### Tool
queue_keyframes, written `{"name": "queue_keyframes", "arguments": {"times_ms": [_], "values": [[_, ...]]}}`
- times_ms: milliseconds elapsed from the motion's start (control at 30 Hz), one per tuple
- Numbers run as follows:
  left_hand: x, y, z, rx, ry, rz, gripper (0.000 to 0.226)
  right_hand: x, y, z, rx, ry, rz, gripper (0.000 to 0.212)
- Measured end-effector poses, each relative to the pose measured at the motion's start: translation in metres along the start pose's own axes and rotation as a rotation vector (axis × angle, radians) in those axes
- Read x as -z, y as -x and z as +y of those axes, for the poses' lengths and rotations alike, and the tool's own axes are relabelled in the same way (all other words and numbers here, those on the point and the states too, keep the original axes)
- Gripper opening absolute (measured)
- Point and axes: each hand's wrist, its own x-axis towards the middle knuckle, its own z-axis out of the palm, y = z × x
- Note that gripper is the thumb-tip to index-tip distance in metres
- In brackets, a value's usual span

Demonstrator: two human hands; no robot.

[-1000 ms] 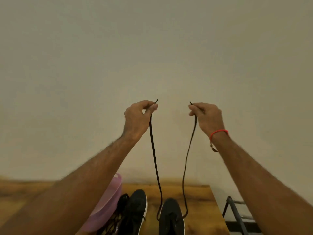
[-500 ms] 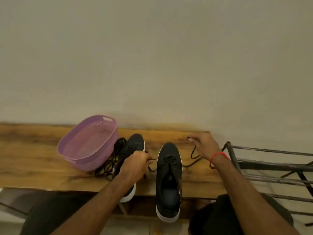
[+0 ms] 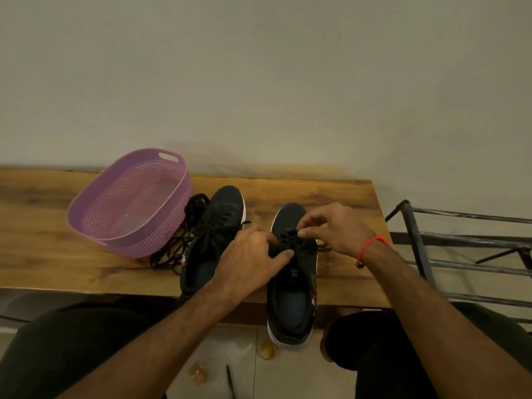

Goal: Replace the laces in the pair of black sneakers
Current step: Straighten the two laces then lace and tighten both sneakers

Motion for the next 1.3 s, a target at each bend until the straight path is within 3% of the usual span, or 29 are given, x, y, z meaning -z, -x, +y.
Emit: {"name": "queue_keyframes", "arguments": {"times_ms": [167, 533, 733, 1300], "values": [[0.006, -0.002, 0.001, 0.053, 0.12, -0.05, 0.023, -0.009, 0.002, -0.005, 0.027, 0.029, -0.092, 0.003], [0.01, -0.004, -0.005, 0.3, 0.578, -0.236, 0.023, -0.032, 0.0, -0.008, 0.065, 0.05, -0.042, 0.024], [0.01, -0.005, -0.005, 0.305, 0.562, -0.234, 0.023, -0.035, -0.001, -0.007, 0.114, 0.134, -0.076, 0.033], [0.008, -0.006, -0.005, 0.236, 0.464, -0.227, 0.024, -0.03, 0.003, -0.01, 0.115, 0.207, -0.135, 0.031]]}}
